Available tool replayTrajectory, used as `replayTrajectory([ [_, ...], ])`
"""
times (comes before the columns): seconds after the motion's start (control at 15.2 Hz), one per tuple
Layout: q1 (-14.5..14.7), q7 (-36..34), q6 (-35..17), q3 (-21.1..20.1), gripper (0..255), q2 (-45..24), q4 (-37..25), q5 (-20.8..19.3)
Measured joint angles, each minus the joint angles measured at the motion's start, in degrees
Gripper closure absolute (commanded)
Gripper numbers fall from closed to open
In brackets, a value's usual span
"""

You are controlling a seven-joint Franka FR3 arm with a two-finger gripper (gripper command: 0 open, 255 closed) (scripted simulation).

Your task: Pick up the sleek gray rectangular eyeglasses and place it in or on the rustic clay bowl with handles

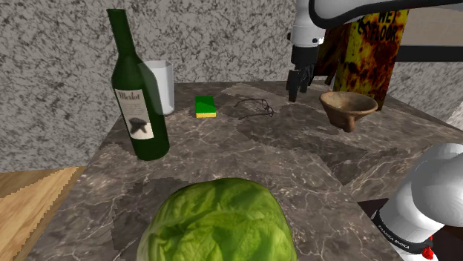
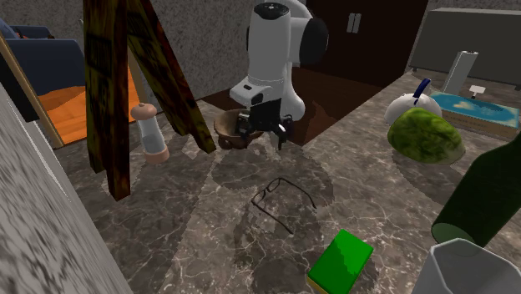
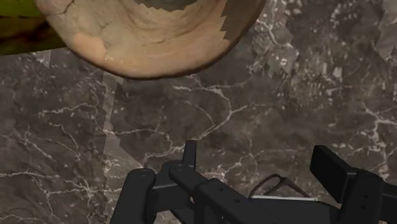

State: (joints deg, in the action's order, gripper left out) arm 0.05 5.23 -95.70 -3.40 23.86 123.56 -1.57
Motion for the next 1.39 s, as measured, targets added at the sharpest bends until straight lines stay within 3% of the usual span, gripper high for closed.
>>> replayTrajectory([
  [0.73, -0.6, -1.41, -3.39, 0.4, 0, -22.73, -21.1, 1.34],
  [1.39, -0.66, -1.41, -8.82, 0.45, 0, -23.69, -16.71, 1.4],
])
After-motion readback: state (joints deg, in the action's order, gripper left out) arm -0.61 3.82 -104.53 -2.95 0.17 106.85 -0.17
